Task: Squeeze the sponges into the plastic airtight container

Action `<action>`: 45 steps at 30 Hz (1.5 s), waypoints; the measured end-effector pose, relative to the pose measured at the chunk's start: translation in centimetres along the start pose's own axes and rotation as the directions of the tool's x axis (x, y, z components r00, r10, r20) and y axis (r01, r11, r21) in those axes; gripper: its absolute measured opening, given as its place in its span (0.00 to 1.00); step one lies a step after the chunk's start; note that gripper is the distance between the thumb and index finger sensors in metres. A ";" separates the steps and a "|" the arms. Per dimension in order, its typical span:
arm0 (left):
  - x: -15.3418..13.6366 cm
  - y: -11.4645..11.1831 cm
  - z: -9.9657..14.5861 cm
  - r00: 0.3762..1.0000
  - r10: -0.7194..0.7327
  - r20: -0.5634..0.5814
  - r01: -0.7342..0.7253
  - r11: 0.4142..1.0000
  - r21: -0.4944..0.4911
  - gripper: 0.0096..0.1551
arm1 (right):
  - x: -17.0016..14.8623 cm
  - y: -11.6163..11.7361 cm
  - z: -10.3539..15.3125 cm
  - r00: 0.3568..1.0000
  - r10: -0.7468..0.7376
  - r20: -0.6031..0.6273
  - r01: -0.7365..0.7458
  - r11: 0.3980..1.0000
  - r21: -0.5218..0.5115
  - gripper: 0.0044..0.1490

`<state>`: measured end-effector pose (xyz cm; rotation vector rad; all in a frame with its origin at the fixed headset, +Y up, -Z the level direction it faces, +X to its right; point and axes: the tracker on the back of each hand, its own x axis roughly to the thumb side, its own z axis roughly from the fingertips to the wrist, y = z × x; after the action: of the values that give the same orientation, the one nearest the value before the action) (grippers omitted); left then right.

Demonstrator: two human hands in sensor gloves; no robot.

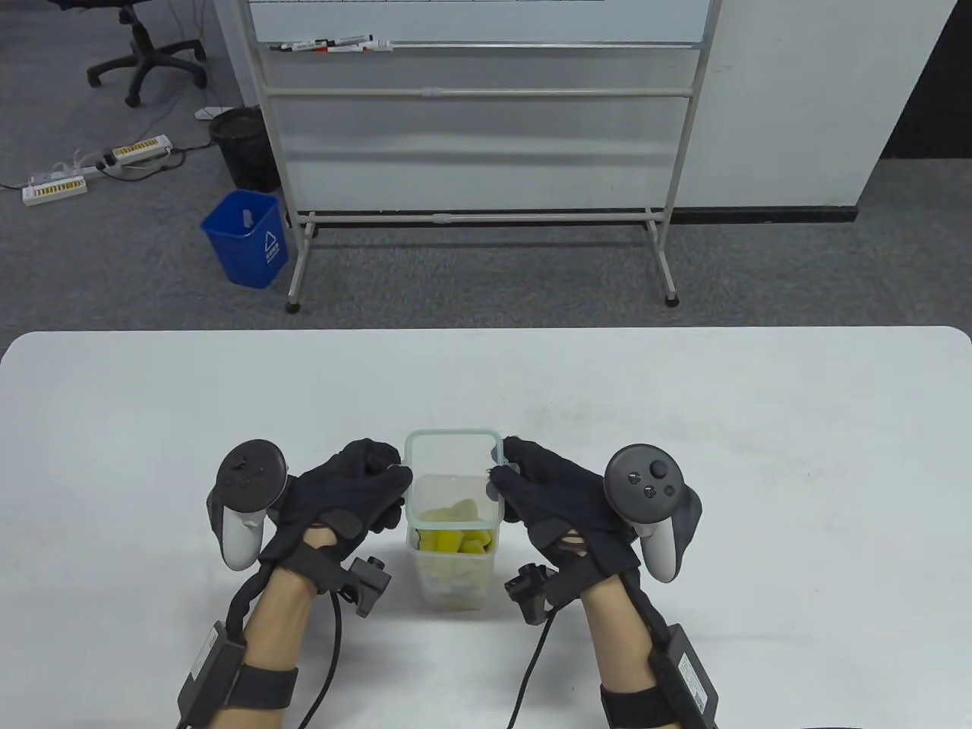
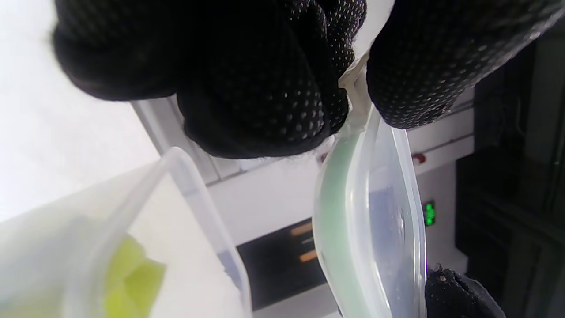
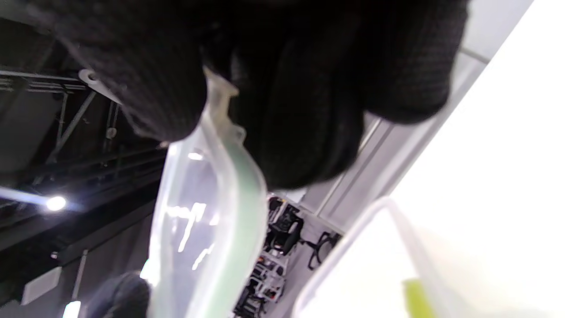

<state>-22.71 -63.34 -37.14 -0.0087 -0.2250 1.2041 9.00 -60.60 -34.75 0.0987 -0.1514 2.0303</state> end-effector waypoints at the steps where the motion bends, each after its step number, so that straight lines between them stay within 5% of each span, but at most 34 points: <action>1: 0.0 -0.1 0.0 1.000 -0.012 -0.002 0.012 1.000 -0.001 0.30 | -0.1 0.0 0.0 0.999 0.045 -0.010 -0.045 0.999 -0.013 0.34; 14: -1.6 -0.6 -0.4 0.974 -0.192 -0.120 0.198 0.980 0.037 0.35 | -1.5 2.6 -0.9 0.954 0.300 -0.008 -0.300 0.954 0.005 0.41; 22: -1.6 -0.6 -0.5 0.946 -0.269 -0.182 0.256 0.962 -0.095 0.37 | -1.2 3.1 -0.8 0.918 0.394 -0.053 -0.389 0.917 0.084 0.42; 29: -2.1 -0.9 -0.7 0.948 -0.245 -0.203 0.215 0.963 -0.159 0.35 | -1.4 3.0 -0.8 0.910 0.406 -0.084 -0.395 0.911 0.121 0.41; 36: -3.0 -1.3 -0.8 0.955 -0.167 -0.245 0.119 0.973 -0.199 0.34 | -2.8 2.9 -1.3 0.945 0.276 -0.174 -0.232 0.943 0.237 0.41; 42: -2.3 -1.4 -0.7 0.947 -0.232 -0.222 0.198 0.966 -0.168 0.40 | -2.9 2.8 -1.3 0.940 0.284 -0.191 -0.229 0.937 0.265 0.43; 45: -1.4 -1.3 -0.4 0.913 -0.364 -0.185 0.345 0.930 -0.127 0.47 | -1.9 2.7 -0.9 0.898 0.414 -0.149 -0.382 0.901 0.207 0.50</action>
<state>-21.95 -65.05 -37.66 -0.1666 -0.0935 0.8202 7.48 -63.34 -36.04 -0.0213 0.1388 2.4503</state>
